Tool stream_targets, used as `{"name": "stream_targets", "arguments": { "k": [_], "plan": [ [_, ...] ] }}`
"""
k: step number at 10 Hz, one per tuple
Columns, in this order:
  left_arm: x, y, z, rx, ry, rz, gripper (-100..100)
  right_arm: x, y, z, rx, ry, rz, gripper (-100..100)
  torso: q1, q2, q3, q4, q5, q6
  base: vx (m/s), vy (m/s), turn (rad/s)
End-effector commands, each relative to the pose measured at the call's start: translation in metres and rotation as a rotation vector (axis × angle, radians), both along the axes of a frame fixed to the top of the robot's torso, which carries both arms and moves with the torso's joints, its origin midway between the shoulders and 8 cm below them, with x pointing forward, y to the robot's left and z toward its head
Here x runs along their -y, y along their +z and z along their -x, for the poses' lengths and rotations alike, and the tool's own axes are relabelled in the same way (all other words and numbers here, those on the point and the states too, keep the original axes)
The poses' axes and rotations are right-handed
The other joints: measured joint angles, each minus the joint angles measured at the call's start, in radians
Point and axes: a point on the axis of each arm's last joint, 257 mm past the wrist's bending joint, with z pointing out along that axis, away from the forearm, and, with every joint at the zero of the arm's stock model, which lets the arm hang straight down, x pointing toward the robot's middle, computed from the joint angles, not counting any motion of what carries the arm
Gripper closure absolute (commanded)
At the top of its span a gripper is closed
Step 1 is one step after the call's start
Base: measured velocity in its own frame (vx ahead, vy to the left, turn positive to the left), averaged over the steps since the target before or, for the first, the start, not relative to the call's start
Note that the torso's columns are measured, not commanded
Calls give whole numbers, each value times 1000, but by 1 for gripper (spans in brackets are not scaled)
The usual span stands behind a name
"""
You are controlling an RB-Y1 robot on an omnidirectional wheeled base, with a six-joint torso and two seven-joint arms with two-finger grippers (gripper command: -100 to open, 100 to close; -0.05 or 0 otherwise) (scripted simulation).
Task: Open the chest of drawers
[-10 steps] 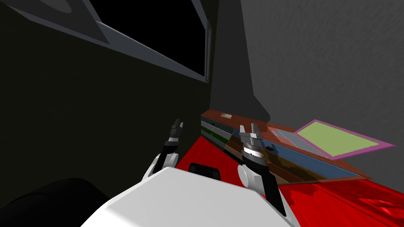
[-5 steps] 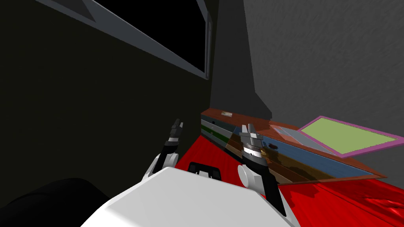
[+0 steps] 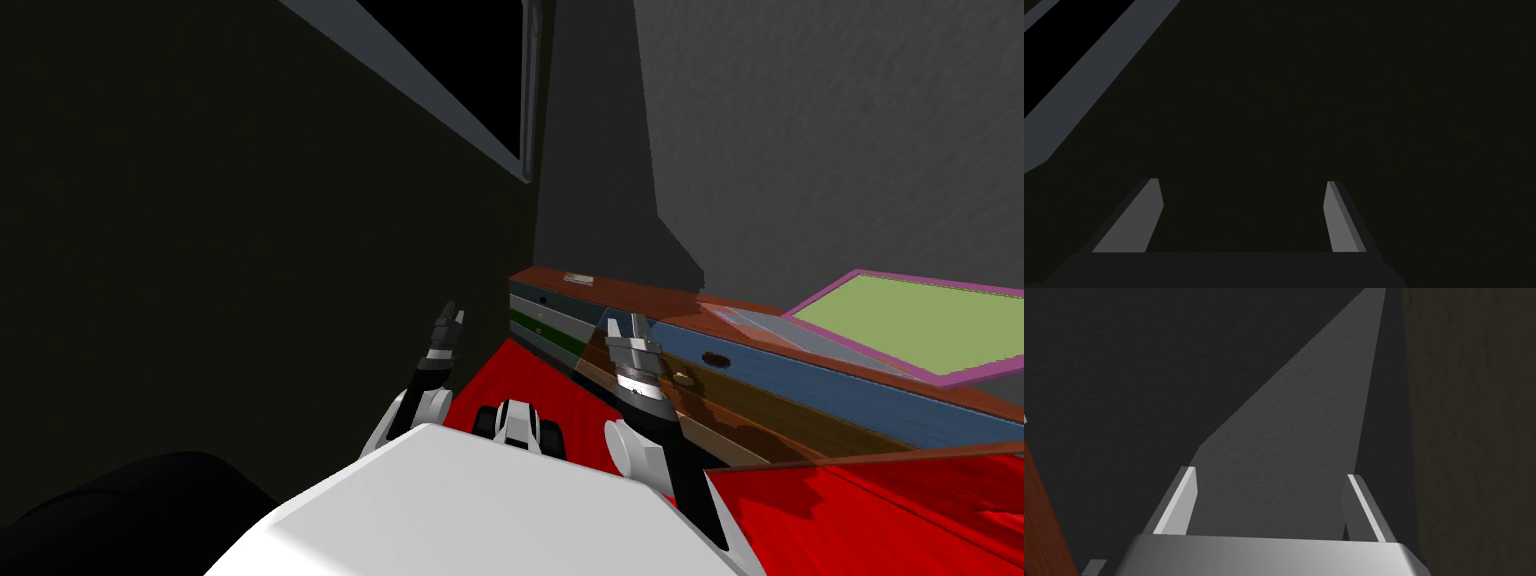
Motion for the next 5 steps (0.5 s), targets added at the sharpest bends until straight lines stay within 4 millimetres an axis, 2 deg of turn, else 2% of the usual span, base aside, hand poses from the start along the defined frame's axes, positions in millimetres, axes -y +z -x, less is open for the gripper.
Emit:
{"name": "stream_targets", "arguments": {
  "k": [1,2,3,5],
  "plan": [
    [0,0,0,0,0,0,0,-6,-19,-13,-85,-34,154,-100,0,8,-20,10,0,0,40,-21,54],
    [0,0,0,0,0,0,0,-6,-29,-19,-123,-54,212,-100,0,11,-25,12,0,0,43,-23,52],
    [0,0,0,0,0,0,0,-7,-29,-19,-123,-56,221,-100,0,12,-25,13,0,0,30,-18,22],
    [0,0,0,0,0,0,0,-4,-53,-31,-209,-106,348,-100,1,14,-24,14,0,0,36,-13,65]
  ]
}}
